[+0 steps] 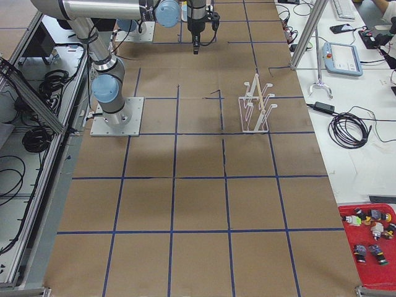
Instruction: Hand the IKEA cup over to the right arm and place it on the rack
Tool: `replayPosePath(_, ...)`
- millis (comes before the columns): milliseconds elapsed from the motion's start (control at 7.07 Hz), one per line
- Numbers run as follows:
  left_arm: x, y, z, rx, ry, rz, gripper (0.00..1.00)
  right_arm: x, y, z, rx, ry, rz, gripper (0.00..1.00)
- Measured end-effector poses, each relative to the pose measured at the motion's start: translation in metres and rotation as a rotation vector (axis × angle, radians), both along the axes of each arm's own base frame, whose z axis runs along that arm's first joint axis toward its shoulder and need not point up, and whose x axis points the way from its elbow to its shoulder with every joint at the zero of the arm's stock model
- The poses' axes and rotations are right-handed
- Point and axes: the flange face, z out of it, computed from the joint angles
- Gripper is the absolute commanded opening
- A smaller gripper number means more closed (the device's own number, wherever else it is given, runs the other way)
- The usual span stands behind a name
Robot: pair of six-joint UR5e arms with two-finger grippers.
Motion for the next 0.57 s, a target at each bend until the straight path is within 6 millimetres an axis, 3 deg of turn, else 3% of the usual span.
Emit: replayPosePath(566, 0.0019, 0.0021, 0.0036, -0.007, -0.015, 0.0, 1.0, 0.0002, 0.0004, -0.0003, 0.002, -0.002, 0.003, 1.0)
